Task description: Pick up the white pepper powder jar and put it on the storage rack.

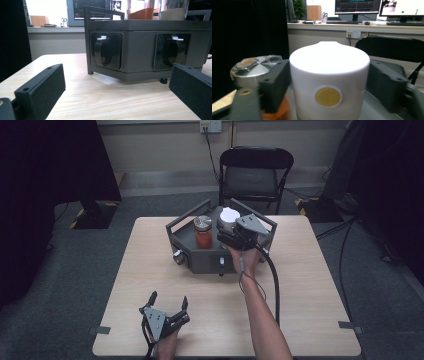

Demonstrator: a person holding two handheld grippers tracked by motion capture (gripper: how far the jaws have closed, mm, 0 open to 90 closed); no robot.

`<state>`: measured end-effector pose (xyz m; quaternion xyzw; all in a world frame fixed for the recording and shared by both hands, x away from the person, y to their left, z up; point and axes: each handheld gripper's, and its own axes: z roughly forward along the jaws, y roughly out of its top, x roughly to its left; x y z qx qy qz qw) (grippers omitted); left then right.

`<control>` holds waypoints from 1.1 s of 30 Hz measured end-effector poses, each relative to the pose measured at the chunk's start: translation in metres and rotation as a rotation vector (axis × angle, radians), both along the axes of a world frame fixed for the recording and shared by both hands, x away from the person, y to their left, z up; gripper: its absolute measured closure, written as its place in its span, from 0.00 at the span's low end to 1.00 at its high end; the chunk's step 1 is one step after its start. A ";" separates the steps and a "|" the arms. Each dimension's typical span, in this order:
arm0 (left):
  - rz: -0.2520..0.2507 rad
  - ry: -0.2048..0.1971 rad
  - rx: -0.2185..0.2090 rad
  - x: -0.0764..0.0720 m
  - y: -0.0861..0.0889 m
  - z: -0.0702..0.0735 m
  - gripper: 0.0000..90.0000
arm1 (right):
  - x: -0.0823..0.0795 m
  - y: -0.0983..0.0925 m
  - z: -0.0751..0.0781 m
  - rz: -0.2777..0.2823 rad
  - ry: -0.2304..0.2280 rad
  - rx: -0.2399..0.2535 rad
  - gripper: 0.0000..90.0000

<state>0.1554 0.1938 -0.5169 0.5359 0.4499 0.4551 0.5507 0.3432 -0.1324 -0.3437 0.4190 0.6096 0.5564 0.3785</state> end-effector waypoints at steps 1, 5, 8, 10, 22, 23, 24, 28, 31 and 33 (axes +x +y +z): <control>0.000 0.000 0.000 0.000 0.000 0.000 0.00 | -0.001 0.000 -0.001 -0.001 -0.007 -0.001 0.12; 0.000 0.000 0.000 0.000 0.000 0.000 0.00 | -0.005 -0.002 -0.001 0.002 -0.024 0.007 0.02; 0.000 0.001 0.000 0.000 0.000 0.000 0.00 | -0.009 -0.003 -0.002 0.000 -0.033 0.012 0.00; 0.000 0.000 0.000 0.000 0.000 0.000 0.00 | -0.011 -0.005 -0.005 0.005 -0.041 0.021 0.00; 0.000 0.002 0.003 0.000 0.000 0.000 0.00 | -0.039 -0.017 -0.024 0.014 -0.076 0.031 0.00; 0.000 0.001 0.002 0.000 0.000 0.000 0.00 | -0.040 -0.018 -0.025 0.014 -0.080 0.033 0.00; 0.000 0.001 0.002 0.000 0.000 0.000 0.00 | -0.041 -0.019 -0.024 0.014 -0.081 0.034 0.00; 0.000 0.001 0.001 0.000 0.000 0.000 0.00 | -0.048 -0.023 -0.024 0.014 -0.100 0.031 0.00; 0.000 0.001 0.002 0.000 0.000 0.000 0.00 | -0.054 -0.025 -0.024 0.013 -0.110 0.038 0.00; 0.000 0.001 0.001 0.000 0.000 0.000 0.00 | -0.057 -0.025 -0.024 0.013 -0.109 0.042 0.00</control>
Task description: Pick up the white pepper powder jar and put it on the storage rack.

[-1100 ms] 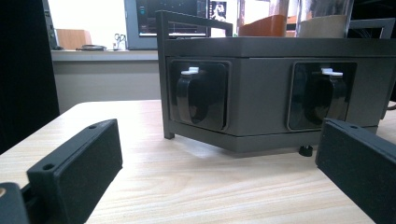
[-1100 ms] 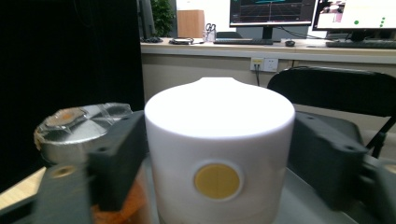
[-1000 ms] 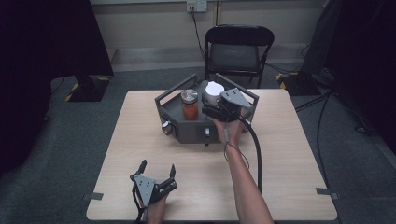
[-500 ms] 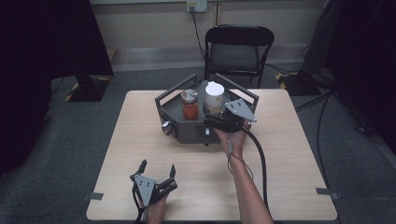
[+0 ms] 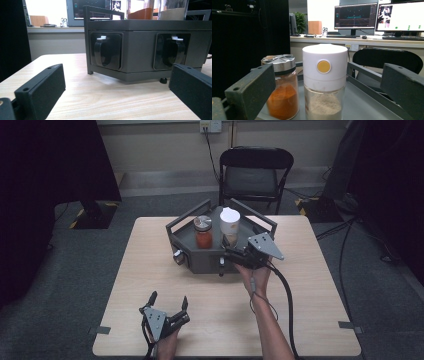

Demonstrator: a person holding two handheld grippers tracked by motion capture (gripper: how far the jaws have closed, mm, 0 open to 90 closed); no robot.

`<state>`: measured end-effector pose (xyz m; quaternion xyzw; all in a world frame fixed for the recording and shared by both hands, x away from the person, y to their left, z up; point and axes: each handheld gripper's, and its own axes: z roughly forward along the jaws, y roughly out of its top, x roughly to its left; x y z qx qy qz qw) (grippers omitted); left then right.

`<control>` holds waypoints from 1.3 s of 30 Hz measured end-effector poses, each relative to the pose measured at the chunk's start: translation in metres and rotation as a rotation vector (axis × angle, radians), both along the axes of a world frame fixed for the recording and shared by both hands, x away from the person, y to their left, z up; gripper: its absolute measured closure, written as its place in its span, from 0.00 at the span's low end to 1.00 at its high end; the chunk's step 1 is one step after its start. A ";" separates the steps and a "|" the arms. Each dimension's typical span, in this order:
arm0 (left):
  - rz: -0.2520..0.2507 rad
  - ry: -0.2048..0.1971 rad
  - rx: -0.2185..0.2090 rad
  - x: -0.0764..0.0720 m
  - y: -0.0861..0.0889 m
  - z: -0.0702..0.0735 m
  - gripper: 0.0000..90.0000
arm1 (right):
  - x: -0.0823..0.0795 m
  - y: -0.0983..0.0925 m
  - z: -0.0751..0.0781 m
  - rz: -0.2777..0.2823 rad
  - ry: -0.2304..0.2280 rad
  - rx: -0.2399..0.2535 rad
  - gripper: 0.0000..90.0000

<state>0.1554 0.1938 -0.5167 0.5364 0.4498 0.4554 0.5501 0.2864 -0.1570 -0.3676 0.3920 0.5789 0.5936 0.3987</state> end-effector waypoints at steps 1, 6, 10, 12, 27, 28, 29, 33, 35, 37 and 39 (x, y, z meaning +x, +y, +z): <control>0.000 0.000 0.000 0.000 0.000 0.000 0.00 | -0.002 0.000 0.000 0.002 0.000 0.003 0.00; 0.000 0.000 0.000 0.000 0.000 0.000 0.00 | -0.013 -0.002 -0.003 0.002 -0.022 0.022 0.00; 0.000 0.000 0.000 0.000 0.000 0.000 0.00 | -0.022 -0.006 -0.007 0.002 -0.026 0.024 0.00; 0.000 0.000 0.000 0.000 0.000 0.000 0.00 | -0.025 -0.008 -0.009 -0.003 -0.022 0.027 0.00; 0.000 0.000 0.000 0.000 0.000 0.000 0.00 | -0.049 -0.013 -0.022 -0.017 0.005 0.027 0.00; 0.000 -0.001 0.000 0.000 0.000 0.000 0.00 | -0.051 -0.012 -0.023 -0.022 0.004 0.018 0.00; 0.000 0.000 0.000 0.000 0.000 0.000 0.00 | -0.053 -0.012 -0.024 -0.023 0.004 0.017 0.00; 0.000 -0.001 0.000 0.000 0.000 0.000 0.00 | -0.060 -0.015 -0.031 -0.022 -0.009 0.026 0.00; 0.000 -0.001 0.000 0.000 0.000 0.000 0.00 | -0.065 -0.016 -0.034 -0.026 -0.006 0.025 0.00; 0.000 -0.001 0.000 0.000 0.000 0.000 0.00 | -0.070 -0.019 -0.041 -0.027 -0.005 0.032 0.00; 0.000 -0.001 0.000 0.000 0.000 0.000 0.00 | -0.075 -0.021 -0.047 -0.031 0.002 0.034 0.00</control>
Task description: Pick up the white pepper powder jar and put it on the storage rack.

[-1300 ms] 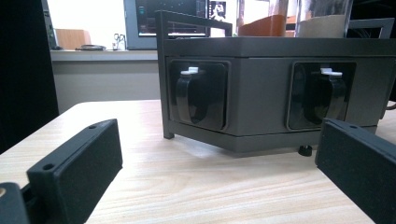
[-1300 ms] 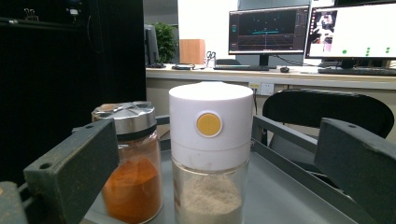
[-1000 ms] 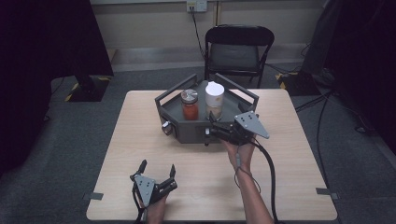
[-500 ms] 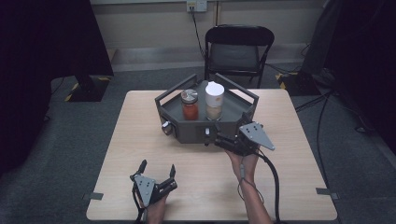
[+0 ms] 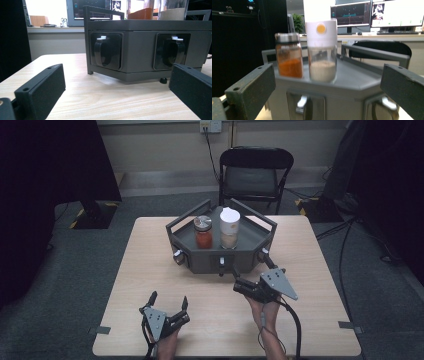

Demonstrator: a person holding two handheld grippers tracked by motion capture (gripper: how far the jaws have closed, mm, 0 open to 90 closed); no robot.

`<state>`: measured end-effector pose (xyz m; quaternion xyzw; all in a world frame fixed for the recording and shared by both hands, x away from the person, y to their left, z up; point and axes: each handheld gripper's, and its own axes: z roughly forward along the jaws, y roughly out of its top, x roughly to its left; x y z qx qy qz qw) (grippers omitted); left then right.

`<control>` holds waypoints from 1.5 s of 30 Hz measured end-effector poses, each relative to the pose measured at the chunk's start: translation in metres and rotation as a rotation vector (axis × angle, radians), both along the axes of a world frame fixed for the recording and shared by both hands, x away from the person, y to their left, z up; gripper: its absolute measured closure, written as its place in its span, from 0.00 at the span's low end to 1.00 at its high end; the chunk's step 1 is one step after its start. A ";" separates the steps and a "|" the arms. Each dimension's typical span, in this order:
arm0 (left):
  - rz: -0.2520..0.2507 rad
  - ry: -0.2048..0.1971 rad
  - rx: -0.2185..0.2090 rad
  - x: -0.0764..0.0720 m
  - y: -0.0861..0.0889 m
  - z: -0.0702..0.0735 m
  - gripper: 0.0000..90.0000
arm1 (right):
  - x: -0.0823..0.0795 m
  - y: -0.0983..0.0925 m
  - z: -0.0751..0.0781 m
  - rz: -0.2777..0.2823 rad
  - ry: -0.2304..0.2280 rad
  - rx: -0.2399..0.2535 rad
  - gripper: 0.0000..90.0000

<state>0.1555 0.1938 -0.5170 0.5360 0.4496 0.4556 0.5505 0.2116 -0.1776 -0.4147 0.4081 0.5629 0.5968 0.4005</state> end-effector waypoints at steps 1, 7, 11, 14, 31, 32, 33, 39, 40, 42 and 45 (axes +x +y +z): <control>0.000 0.000 0.000 0.000 0.000 0.000 0.00 | -0.003 -0.001 -0.003 -0.005 -0.001 0.004 0.00; 0.000 0.000 0.000 0.000 0.000 0.000 0.00 | -0.018 -0.004 -0.011 -0.024 -0.024 -0.002 0.00; 0.000 0.000 0.000 0.000 0.000 0.000 0.00 | -0.026 -0.006 -0.016 -0.028 -0.041 -0.001 0.00; 0.000 0.000 0.000 0.000 0.000 0.000 0.00 | -0.031 -0.008 -0.021 -0.041 -0.043 0.001 0.00; 0.000 0.000 0.000 0.000 0.000 0.000 0.00 | -0.054 -0.011 -0.050 -0.096 -0.033 -0.024 0.00; 0.000 0.000 0.000 0.000 0.000 0.000 0.00 | -0.055 -0.010 -0.052 -0.100 -0.031 -0.028 0.00; 0.000 0.000 0.000 0.000 0.000 0.000 0.00 | -0.056 -0.010 -0.055 -0.107 -0.029 -0.031 0.00; 0.000 0.000 0.000 0.000 0.000 0.000 0.00 | -0.065 -0.009 -0.069 -0.137 -0.027 -0.036 0.00; 0.000 0.000 0.000 0.000 0.000 0.000 0.00 | -0.066 -0.009 -0.071 -0.140 -0.023 -0.035 0.00; 0.003 0.000 0.000 0.000 0.000 0.000 0.00 | -0.067 -0.008 -0.074 -0.145 -0.022 -0.035 0.00; 0.003 0.000 0.000 -0.001 -0.001 0.000 0.00 | -0.067 -0.008 -0.078 -0.148 -0.012 -0.035 0.00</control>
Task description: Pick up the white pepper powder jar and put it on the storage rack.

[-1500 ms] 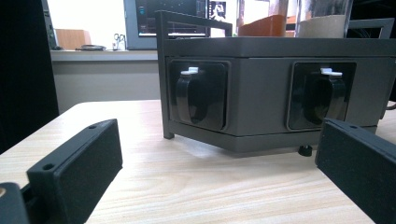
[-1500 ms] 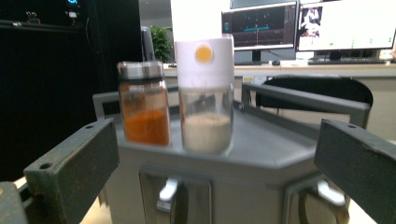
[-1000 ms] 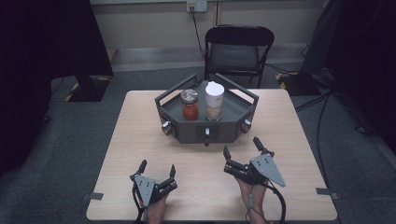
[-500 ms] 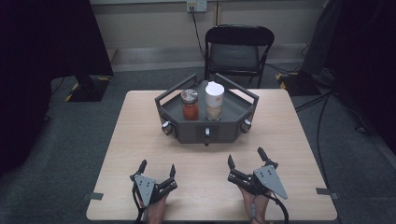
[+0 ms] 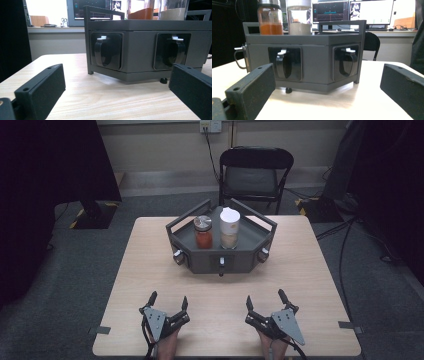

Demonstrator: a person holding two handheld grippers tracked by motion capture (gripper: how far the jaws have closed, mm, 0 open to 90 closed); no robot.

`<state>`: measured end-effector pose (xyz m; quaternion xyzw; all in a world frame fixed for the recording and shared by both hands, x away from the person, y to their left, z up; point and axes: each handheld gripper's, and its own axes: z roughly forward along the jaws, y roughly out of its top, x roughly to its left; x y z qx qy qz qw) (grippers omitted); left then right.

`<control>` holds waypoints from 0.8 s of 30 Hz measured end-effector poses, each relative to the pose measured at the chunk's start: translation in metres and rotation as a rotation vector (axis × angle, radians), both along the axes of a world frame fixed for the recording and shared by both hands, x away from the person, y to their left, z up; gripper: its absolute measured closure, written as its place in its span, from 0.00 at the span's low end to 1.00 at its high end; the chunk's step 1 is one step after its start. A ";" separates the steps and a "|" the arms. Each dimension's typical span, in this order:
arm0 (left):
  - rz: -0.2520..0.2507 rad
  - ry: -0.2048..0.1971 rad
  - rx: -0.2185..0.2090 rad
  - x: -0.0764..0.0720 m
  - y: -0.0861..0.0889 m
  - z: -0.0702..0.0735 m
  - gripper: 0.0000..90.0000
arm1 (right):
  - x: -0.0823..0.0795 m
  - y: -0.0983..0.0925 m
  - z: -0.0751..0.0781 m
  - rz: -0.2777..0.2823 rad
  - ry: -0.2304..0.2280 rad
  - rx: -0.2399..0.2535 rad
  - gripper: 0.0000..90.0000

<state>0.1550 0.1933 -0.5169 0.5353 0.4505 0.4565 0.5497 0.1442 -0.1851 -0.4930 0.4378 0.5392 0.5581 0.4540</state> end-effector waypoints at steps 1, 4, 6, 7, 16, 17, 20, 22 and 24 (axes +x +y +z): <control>0.000 0.000 0.000 0.000 0.000 0.000 0.00 | 0.000 0.000 -0.001 -0.001 0.003 0.001 0.00; 0.000 0.000 0.000 0.000 0.000 0.000 0.00 | -0.001 0.002 -0.005 -0.005 0.003 0.001 0.00; 0.000 0.000 0.000 0.000 0.000 0.000 0.00 | -0.002 0.002 -0.007 -0.005 0.003 0.004 0.00; 0.000 0.000 0.000 0.000 0.000 0.000 0.00 | -0.002 0.003 -0.007 -0.006 0.002 0.002 0.00; 0.002 0.000 0.000 -0.001 0.000 0.000 0.00 | -0.002 0.006 -0.012 -0.012 0.013 -0.006 0.00; 0.002 0.000 0.000 -0.001 0.000 0.000 0.00 | -0.002 0.006 -0.012 -0.012 0.014 -0.008 0.00; 0.004 -0.001 0.000 -0.001 -0.001 0.000 0.00 | -0.002 0.007 -0.014 -0.014 0.020 -0.008 0.00; 0.004 -0.001 0.000 -0.001 -0.001 0.000 0.00 | -0.002 0.008 -0.015 -0.017 0.024 -0.010 0.00; 0.004 -0.001 0.000 -0.001 -0.001 0.000 0.00 | -0.002 0.008 -0.016 -0.019 0.024 -0.015 0.00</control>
